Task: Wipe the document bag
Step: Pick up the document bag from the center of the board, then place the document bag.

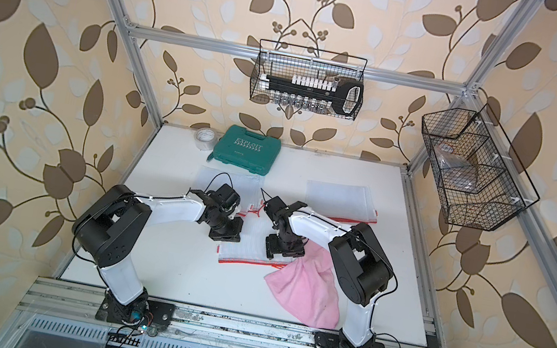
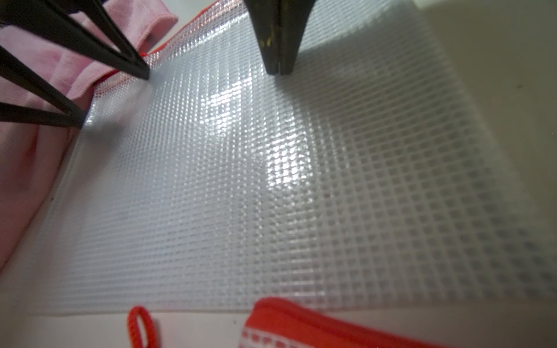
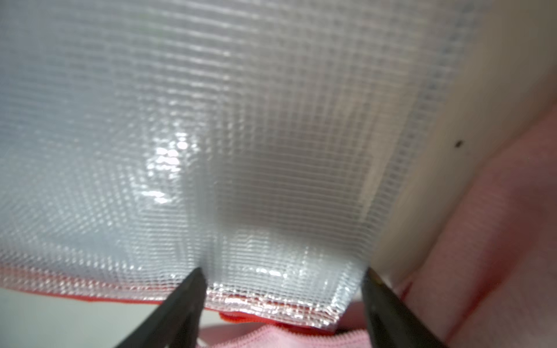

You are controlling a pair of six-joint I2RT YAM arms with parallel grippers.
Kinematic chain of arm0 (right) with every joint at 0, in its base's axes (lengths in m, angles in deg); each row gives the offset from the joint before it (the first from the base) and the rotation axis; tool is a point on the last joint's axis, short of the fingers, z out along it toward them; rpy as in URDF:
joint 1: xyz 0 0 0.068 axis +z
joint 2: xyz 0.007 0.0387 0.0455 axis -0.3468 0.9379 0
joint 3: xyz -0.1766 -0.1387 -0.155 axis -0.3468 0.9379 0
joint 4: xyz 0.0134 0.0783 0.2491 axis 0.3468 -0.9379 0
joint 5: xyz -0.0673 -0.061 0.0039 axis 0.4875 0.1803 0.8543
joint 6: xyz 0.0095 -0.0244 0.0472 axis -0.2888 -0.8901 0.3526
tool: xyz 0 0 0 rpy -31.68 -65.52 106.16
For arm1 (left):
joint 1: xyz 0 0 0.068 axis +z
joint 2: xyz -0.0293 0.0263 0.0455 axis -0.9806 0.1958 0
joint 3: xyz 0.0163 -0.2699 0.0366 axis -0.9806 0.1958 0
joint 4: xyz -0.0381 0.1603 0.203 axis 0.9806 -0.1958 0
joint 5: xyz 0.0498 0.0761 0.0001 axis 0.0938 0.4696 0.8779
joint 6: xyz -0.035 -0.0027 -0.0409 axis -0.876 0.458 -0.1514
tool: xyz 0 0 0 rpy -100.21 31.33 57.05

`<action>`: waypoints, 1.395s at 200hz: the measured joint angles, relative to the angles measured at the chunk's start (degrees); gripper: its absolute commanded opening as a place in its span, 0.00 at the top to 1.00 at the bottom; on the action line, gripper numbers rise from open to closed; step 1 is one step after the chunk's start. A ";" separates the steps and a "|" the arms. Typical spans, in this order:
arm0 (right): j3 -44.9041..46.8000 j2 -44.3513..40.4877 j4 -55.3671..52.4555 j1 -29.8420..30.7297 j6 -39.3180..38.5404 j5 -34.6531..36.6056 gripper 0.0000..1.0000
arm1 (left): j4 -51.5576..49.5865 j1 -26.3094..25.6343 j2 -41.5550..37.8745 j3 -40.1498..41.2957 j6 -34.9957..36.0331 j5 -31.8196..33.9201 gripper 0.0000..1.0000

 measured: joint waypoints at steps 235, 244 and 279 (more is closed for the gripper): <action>-37.83 11.56 -15.41 -24.81 -24.83 16.72 1.00 | -10.78 5.62 -11.74 -10.78 -0.59 6.14 0.88; -37.81 13.27 -15.02 -25.97 -26.69 17.62 1.00 | -11.19 5.70 -10.58 -11.39 -0.22 6.14 0.88; -41.27 17.68 -14.62 -31.26 -31.89 20.76 1.00 | -11.96 7.10 -7.63 -14.95 0.85 5.97 0.88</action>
